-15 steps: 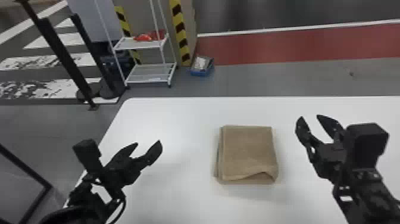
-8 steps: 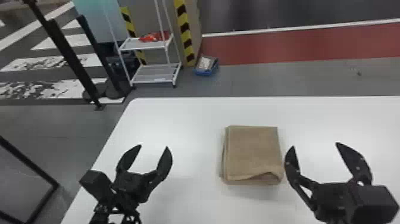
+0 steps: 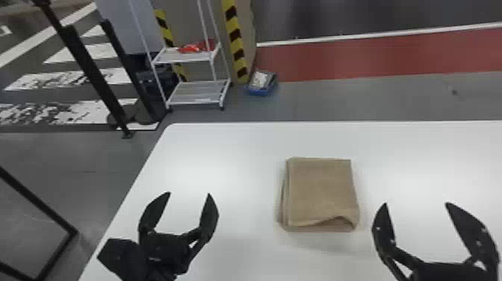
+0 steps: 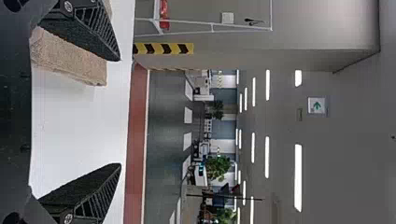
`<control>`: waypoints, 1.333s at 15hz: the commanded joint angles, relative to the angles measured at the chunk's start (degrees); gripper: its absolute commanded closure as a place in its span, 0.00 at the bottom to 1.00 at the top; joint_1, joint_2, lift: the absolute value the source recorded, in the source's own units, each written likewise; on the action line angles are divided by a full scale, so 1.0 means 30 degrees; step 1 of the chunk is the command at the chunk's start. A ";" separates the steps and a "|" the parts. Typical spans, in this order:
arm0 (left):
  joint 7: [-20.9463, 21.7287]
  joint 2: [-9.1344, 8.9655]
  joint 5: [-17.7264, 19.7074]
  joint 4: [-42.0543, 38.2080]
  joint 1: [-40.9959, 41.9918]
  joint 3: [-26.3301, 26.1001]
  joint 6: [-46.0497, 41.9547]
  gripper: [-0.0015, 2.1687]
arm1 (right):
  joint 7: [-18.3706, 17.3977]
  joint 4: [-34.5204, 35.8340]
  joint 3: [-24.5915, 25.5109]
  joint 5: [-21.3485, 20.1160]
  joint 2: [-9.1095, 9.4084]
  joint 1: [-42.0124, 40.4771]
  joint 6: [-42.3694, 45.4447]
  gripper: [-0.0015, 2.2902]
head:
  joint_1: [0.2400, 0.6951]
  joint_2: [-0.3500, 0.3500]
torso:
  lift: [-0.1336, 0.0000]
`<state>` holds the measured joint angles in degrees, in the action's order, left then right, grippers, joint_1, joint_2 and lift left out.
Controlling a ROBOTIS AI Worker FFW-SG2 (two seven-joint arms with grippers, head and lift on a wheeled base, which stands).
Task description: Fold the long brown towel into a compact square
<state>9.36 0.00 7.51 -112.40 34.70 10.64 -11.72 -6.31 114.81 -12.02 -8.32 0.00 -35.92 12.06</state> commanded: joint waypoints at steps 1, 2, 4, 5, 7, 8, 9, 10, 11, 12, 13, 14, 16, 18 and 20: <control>0.0015 -0.0050 0.0135 -0.0004 0.0035 0.0554 0.0202 0.03 | 0.0022 0.0226 0.0492 0.0606 0.0017 -0.0389 0.0152 0.04 | 1.00 0.84 | 0.19; 0.0015 -0.0050 0.0194 0.0113 0.0035 0.0671 0.0202 0.03 | -0.0007 0.0226 0.0609 0.0869 0.0017 -0.0418 0.0093 0.04 | 1.00 0.84 | 0.19; 0.0015 -0.0050 0.0194 0.0230 0.0035 0.0730 0.0143 0.03 | -0.0007 0.0226 0.0521 0.0928 0.0017 -0.0448 -0.0493 0.04 | 1.00 0.84 | 0.19; 0.0015 -0.0050 0.0164 0.0201 0.0035 0.0730 0.0143 0.03 | -0.0007 0.0197 0.0404 0.0928 0.0017 -0.0418 -0.0493 0.04 | 1.00 0.85 | 0.19; 0.0015 -0.0050 0.0135 0.0171 0.0035 0.0730 0.0143 0.03 | -0.0007 0.0138 0.0228 0.0928 0.0017 -0.0389 -0.0493 0.04 | 1.00 0.85 | 0.19; 0.0015 -0.0050 0.0135 0.0201 0.0035 0.0759 0.0143 0.03 | -0.0007 0.0138 0.0257 0.0928 0.0017 -0.0360 -0.0493 0.04 | 1.00 0.86 | 0.19; 0.0015 -0.0050 0.0135 0.0289 0.0035 0.0847 0.0143 0.03 | -0.0154 0.0079 0.0257 0.0928 0.0017 -0.0301 -0.0551 0.04 | 1.00 0.86 | 0.19; 0.0015 -0.0050 0.0135 0.0464 -0.0024 0.0994 0.0143 0.03 | -0.0213 -0.0096 0.0228 0.1162 0.0017 -0.0096 -0.0610 0.04 | 1.00 0.87 | 0.19; 0.0044 -0.0050 0.0135 0.0582 -0.0111 0.1140 0.0202 0.03 | -0.0213 -0.0243 0.0170 0.1338 0.0017 0.0080 -0.0610 0.04 | 1.00 0.87 | 0.19; 0.0044 -0.0050 0.0164 0.0611 -0.0111 0.1169 0.0202 0.03 | -0.0271 -0.0448 0.0082 0.1338 0.0017 0.0314 -0.0610 0.04 | 1.00 0.88 | 0.19; 0.0044 -0.0050 0.0282 0.0611 -0.0082 0.1199 0.0260 0.03 | -0.0300 -0.0536 0.0023 0.1338 0.0017 0.0402 -0.0786 0.04 | 1.00 0.88 | 0.19; 0.0044 -0.0050 0.0340 0.0582 -0.0024 0.1228 0.0319 0.03 | -0.0271 -0.0565 -0.0065 0.1279 0.0017 0.0402 -0.0727 0.04 | 1.00 0.89 | 0.19; 0.0044 -0.0050 0.0487 0.0552 -0.0024 0.1228 0.0260 0.03 | -0.0359 -0.0565 -0.0123 0.1221 0.0017 0.0402 -0.0727 0.04 | 1.00 0.90 | 0.19; 0.0044 -0.0050 0.0574 0.0582 -0.0082 0.1257 0.0260 0.03 | -0.0330 -0.0653 -0.0153 0.1309 0.0017 0.0431 -0.0551 0.04 | 1.00 0.91 | 0.19; 0.0073 -0.0050 0.0574 0.0552 -0.0111 0.1374 0.0260 0.03 | -0.0330 -0.0712 -0.0153 0.1309 0.0017 0.0461 -0.0258 0.04 | 1.00 0.91 | 0.19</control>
<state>9.55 0.00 9.20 -110.70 34.46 14.54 -10.94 -7.29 112.79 -12.50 -4.43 0.00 -34.56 10.75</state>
